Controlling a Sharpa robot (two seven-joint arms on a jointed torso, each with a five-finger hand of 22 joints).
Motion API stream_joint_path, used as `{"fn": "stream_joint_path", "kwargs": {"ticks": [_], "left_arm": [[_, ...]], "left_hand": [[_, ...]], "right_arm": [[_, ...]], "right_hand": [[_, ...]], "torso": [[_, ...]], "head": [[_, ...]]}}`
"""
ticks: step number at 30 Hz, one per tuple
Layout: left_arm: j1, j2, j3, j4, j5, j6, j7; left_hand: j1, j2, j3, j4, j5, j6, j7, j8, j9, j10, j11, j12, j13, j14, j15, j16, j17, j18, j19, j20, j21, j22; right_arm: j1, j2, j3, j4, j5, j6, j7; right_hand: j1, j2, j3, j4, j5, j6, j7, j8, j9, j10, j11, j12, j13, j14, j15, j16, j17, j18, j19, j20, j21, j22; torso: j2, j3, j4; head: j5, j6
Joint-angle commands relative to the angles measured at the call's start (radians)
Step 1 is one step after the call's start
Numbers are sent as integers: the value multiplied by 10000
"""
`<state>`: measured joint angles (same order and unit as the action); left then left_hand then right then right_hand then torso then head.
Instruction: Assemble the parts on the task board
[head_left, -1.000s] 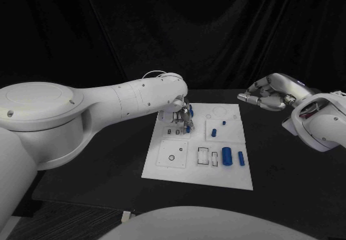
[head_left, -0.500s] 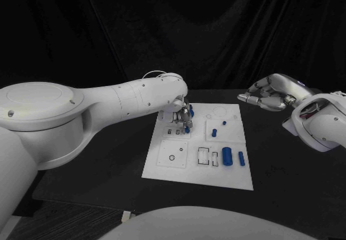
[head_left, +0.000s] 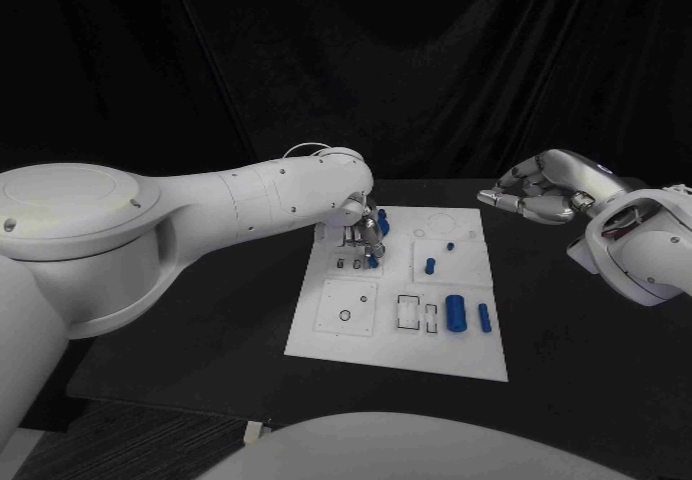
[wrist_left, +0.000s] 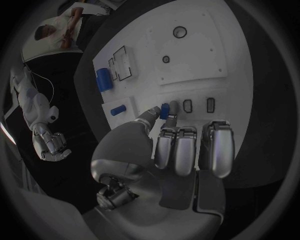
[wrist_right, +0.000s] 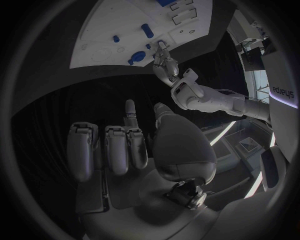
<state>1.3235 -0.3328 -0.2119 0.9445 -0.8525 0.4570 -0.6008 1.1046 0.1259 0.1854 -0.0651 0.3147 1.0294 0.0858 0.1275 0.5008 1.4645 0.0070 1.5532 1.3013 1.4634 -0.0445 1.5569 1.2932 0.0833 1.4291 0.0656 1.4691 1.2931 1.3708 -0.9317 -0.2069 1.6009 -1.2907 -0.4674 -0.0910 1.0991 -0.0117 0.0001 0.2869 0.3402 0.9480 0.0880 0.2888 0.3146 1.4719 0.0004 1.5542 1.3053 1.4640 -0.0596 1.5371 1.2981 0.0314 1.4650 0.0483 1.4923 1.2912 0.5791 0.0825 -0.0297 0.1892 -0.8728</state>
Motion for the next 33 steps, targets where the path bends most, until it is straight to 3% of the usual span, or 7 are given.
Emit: {"fn": "stream_joint_path", "kwargs": {"ticks": [1, 16, 25, 33], "left_arm": [[7, -173, 8, 263, 2, -271, -134], [565, -1484, 7, 1809, 3, -883, -561], [630, -1752, 5, 1972, 3, -951, -629], [568, -1914, -1, 2073, 4, -1437, -598]], "left_hand": [[-131, -119, 761, -148, 196, 209, -146, 98, 535, 1063, -77, 176, 2695, 1074, -60, 139, 2776, -369, 86, -25, -125, 1258], [-580, -207, 1008, 70, -4, 307, -167, 96, 612, 1063, -106, 176, 2695, 1074, -88, 139, 2776, -371, 122, -51, -148, 1275], [-836, -274, 1251, 238, 6, 705, -305, 251, 743, 1063, -221, 176, 2695, 1074, -181, 139, 2776, -357, 108, -129, -214, 1241], [-963, -287, 1321, 348, 24, 733, -311, 233, 750, 1063, -233, 176, 2695, 1074, -201, 139, 2776, -349, 88, -154, -251, 1214]], "right_arm": [[-24, -20, 9, 6, -13, 72, -211], [-52, 17, 9, -59, 8, 264, -291], [-79, -10, 8, -35, 127, 438, -403], [-119, -10, 8, -48, 323, 602, -543]], "right_hand": [[127, 108, 137, 29, 20, -137, -36, 147, 154, 989, 70, 166, 2655, 884, 12, -182, 1790, -45, 591, 33, -147, 2441], [153, 105, 135, 22, 19, -165, -33, 142, 153, 989, 71, 166, 2655, 875, 11, -204, 1749, -39, 580, 33, -169, 2433], [172, 128, 140, 29, 19, -193, -28, 138, 153, 989, 74, 166, 2655, 858, 12, -249, 1670, -22, 548, 33, -230, 2410], [219, 163, 150, 24, 16, -243, -19, 131, 152, 989, 81, 166, 2655, 839, 15, -296, 1590, -4, 512, 34, -299, 2384]], "torso": [[1, 0, -1], [-19, 8, 8], [-34, 23, 13], [-28, 8, 37]], "head": [[24, 2], [180, 2], [233, 2], [490, 2]]}}
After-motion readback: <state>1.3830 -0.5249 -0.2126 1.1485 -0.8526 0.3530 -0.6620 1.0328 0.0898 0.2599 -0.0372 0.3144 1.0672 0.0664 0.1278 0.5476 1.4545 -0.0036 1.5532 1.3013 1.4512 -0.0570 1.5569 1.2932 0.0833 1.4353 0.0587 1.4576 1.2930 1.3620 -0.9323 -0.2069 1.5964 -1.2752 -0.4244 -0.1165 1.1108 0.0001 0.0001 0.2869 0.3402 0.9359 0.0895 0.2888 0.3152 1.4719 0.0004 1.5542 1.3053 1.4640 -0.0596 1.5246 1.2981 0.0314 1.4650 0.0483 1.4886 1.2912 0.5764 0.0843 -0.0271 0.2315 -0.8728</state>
